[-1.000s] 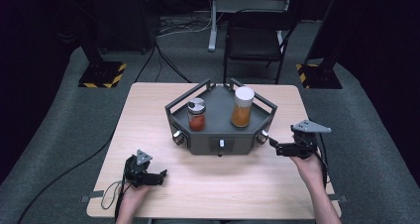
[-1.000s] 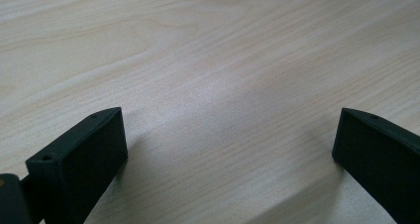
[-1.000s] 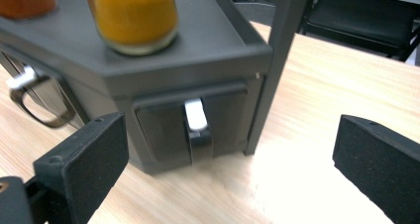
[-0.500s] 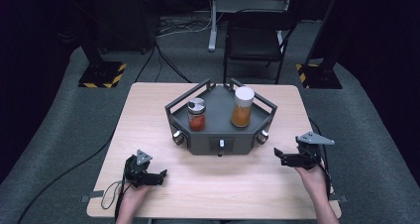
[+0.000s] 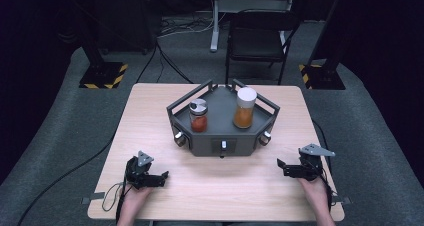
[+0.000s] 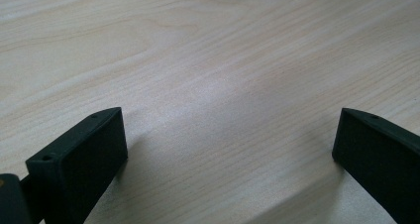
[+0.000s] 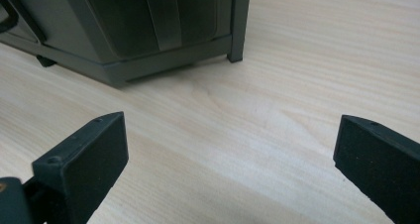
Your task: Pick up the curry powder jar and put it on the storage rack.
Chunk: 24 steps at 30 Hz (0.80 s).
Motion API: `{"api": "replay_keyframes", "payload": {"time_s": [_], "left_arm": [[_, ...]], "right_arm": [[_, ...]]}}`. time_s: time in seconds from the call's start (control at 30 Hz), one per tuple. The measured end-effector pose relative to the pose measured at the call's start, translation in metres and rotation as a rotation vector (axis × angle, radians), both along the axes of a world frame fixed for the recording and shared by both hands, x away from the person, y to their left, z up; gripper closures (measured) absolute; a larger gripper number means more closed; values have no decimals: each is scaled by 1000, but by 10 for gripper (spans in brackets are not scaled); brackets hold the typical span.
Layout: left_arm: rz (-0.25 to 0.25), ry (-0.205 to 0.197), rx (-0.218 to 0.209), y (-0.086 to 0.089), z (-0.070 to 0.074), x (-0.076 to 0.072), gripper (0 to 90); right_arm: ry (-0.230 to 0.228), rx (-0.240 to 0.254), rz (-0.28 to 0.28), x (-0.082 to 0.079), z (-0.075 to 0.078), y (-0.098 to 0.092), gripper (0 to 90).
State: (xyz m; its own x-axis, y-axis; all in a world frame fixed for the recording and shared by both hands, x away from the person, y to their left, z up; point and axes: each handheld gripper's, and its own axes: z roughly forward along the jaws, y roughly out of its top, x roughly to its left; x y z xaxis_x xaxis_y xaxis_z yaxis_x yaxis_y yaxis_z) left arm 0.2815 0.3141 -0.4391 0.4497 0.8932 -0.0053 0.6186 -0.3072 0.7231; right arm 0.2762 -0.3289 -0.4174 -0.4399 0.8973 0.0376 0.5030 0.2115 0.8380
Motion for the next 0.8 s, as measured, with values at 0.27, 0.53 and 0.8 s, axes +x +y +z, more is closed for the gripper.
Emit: {"api": "replay_keyframes", "payload": {"time_s": [0.27,0.53,0.8], "left_arm": [[0,0,0,0,0,0,0],[0,0,0,0,0,0,0],[0,0,0,0,0,0,0]], "right_arm": [[27,0,-17,-4,-12,-5,0],[59,2,-30,-6,-21,-8,0],[89,-17,-33,-6,-23,-8,1]]}}
